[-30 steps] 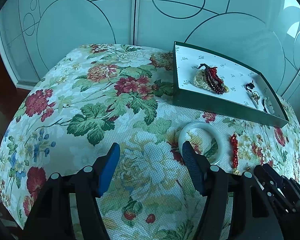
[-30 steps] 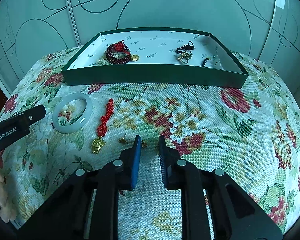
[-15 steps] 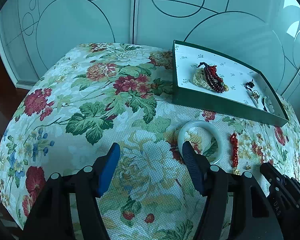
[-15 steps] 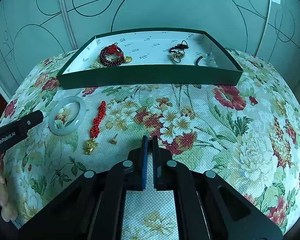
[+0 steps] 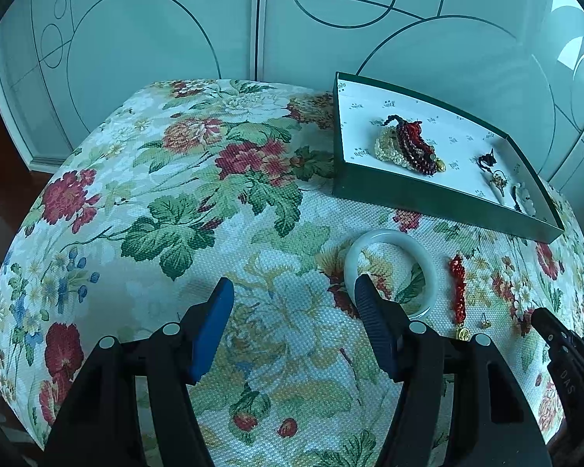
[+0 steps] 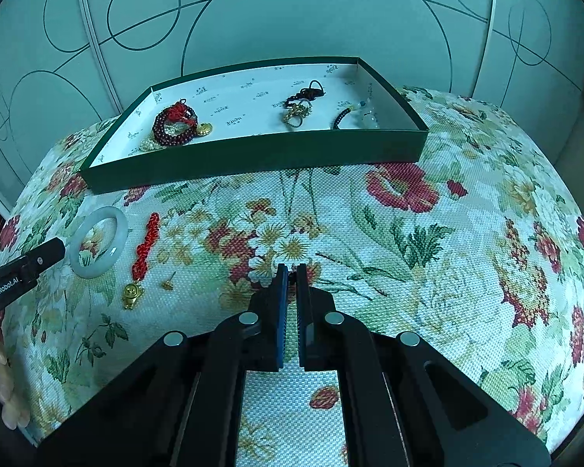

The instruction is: Organize jewelry

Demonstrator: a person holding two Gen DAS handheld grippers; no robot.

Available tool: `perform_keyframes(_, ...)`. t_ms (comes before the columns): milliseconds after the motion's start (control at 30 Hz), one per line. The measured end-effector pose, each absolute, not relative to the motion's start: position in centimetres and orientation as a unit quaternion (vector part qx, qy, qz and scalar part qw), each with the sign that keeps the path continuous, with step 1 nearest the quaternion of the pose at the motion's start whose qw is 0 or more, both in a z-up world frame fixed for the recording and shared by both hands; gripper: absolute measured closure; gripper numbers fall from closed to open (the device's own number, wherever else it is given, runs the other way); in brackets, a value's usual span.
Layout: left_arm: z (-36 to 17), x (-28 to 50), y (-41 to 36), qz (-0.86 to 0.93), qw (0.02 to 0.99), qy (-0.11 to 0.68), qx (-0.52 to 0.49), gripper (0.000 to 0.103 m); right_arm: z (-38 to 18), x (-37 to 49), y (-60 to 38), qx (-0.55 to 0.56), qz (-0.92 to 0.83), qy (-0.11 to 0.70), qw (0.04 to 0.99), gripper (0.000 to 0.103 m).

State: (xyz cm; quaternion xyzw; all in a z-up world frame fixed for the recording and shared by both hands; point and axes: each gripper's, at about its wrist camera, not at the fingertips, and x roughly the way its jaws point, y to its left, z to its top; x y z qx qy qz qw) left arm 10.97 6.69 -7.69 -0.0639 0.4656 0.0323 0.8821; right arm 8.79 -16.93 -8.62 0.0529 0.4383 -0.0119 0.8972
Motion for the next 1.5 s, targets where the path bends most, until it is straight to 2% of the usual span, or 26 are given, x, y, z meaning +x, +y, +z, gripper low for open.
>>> perform_keyframes(800,-7.8,12.0,3.8,-0.018,0.884,0.461,-0.071,0.039,-8.6,8.9,-17.4,0.063,-0.01,0.437,0.897,0.099)
perform_keyframes(867,-8.0,12.1,3.3,-0.025,0.884,0.463,-0.067,0.031,-8.7,8.9,-17.5,0.064,-0.01,0.436,0.897,0.099)
perform_keyframes(1067,-8.5,12.6,2.2,-0.039,0.881,0.467,-0.068,0.03,-8.9,8.9,-17.9,0.072,-0.011,0.437,0.896,0.099)
perform_keyframes(1233,-8.7,13.1,1.4,-0.036,0.882,0.466,-0.053,0.024,-9.0,8.9,-18.1,0.076,-0.008,0.438,0.896,0.099)
perform_keyframes(1400,-8.8,13.1,1.3,-0.032,0.887,0.459,-0.044,0.024,-9.0,9.0,-18.1,0.078,-0.008,0.436,0.896,0.099)
perform_keyframes(1500,-8.9,12.9,1.1,-0.026,0.89,0.454,-0.033,0.031,-9.1,9.0,-18.2,0.08,-0.008,0.436,0.896,0.099)
